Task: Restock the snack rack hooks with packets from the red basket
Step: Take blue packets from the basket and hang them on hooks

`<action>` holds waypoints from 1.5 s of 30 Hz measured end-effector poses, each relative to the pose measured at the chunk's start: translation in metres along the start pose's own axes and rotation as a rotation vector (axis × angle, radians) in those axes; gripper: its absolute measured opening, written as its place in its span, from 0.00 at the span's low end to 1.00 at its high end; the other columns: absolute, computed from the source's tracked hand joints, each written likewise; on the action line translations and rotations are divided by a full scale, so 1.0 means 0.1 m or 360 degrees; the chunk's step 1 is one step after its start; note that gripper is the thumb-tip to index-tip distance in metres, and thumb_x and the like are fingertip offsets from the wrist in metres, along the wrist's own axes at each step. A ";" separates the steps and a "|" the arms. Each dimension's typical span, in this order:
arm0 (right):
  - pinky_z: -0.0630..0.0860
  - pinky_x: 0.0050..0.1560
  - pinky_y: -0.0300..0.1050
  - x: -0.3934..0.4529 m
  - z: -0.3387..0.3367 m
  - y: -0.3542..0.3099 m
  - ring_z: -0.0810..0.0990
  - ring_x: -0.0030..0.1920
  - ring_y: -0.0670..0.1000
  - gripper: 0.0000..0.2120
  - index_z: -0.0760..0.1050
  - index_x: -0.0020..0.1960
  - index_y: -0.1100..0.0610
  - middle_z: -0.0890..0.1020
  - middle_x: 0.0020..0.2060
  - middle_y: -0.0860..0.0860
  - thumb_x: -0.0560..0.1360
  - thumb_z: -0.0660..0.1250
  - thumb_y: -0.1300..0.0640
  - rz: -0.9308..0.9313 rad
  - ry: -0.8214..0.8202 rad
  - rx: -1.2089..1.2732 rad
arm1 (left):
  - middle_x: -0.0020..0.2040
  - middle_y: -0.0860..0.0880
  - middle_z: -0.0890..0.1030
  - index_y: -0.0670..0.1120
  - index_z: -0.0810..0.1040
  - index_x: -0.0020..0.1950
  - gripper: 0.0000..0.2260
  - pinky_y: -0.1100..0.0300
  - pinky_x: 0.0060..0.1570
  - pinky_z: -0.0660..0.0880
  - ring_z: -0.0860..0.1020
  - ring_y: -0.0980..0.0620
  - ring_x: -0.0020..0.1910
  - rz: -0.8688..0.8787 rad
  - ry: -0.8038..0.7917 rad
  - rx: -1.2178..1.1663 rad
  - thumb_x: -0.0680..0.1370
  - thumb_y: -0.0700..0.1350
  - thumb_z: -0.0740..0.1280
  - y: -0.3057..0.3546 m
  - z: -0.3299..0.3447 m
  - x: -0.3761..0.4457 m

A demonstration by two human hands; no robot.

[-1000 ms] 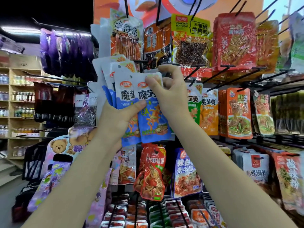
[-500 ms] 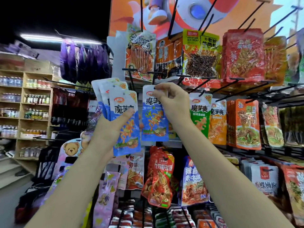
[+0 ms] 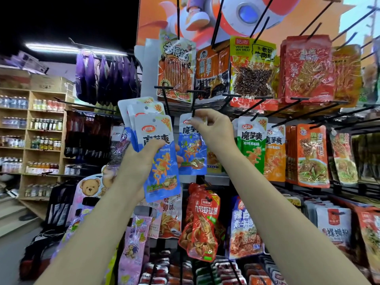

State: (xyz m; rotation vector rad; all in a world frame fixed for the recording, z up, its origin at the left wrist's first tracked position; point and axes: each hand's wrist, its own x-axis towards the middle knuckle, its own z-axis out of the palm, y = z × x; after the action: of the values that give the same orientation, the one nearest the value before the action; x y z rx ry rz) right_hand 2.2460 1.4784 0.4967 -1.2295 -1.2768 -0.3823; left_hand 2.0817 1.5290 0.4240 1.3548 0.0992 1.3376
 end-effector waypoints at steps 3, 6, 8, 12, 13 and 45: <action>0.72 0.48 0.38 -0.15 -0.08 -0.01 0.75 0.44 0.46 0.14 0.80 0.63 0.55 0.79 0.50 0.50 0.80 0.68 0.52 -0.0181 0.0083 -0.0337 | 0.42 0.41 0.87 0.42 0.82 0.49 0.08 0.48 0.36 0.84 0.85 0.43 0.34 -0.0010 -0.0018 -0.0013 0.82 0.37 0.63 -0.03 -0.01 0.01; 0.69 0.40 0.33 -0.37 -0.20 -0.12 0.74 0.39 0.45 0.09 0.83 0.53 0.57 0.78 0.42 0.52 0.81 0.66 0.54 -0.0361 0.0316 -0.0279 | 0.50 0.41 0.87 0.45 0.80 0.59 0.12 0.43 0.44 0.84 0.86 0.41 0.45 0.0016 -0.0068 -0.0067 0.76 0.42 0.70 -0.07 -0.02 -0.01; 0.69 0.34 0.38 -0.51 -0.27 -0.21 0.75 0.34 0.46 0.12 0.83 0.46 0.57 0.80 0.35 0.56 0.80 0.68 0.50 -0.0206 0.0137 -0.0040 | 0.48 0.43 0.87 0.46 0.80 0.57 0.16 0.44 0.43 0.84 0.86 0.42 0.44 0.0050 -0.0141 -0.0093 0.70 0.43 0.72 -0.08 0.00 -0.03; 0.74 0.30 0.37 -0.69 -0.28 -0.30 0.78 0.32 0.45 0.11 0.83 0.46 0.63 0.82 0.35 0.54 0.74 0.76 0.53 0.0161 -0.0342 0.0406 | 0.51 0.40 0.86 0.38 0.74 0.68 0.33 0.51 0.38 0.83 0.86 0.41 0.44 0.0120 -0.0193 -0.0102 0.64 0.42 0.76 -0.11 0.17 -0.14; 0.75 0.31 0.37 -0.71 -0.28 -0.29 0.79 0.33 0.44 0.09 0.83 0.47 0.63 0.83 0.36 0.51 0.74 0.76 0.57 0.0188 -0.0361 0.0523 | 0.52 0.40 0.86 0.38 0.72 0.70 0.37 0.52 0.38 0.83 0.86 0.42 0.44 0.0116 -0.0158 -0.0094 0.63 0.44 0.78 -0.11 0.21 -0.17; 0.66 0.36 0.29 -0.15 -0.07 -0.12 0.72 0.31 0.34 0.11 0.79 0.58 0.56 0.74 0.35 0.38 0.77 0.73 0.56 -0.0143 0.0140 0.0246 | 0.51 0.45 0.85 0.40 0.77 0.58 0.30 0.34 0.58 0.77 0.83 0.40 0.56 0.0040 -0.0105 0.0041 0.65 0.56 0.82 0.10 -0.14 0.04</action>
State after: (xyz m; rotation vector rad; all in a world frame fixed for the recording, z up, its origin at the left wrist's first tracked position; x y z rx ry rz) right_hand 2.2350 1.4622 0.4905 -1.0171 -1.2648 -0.3904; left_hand 2.0669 1.5370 0.4295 1.4246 0.0549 1.3156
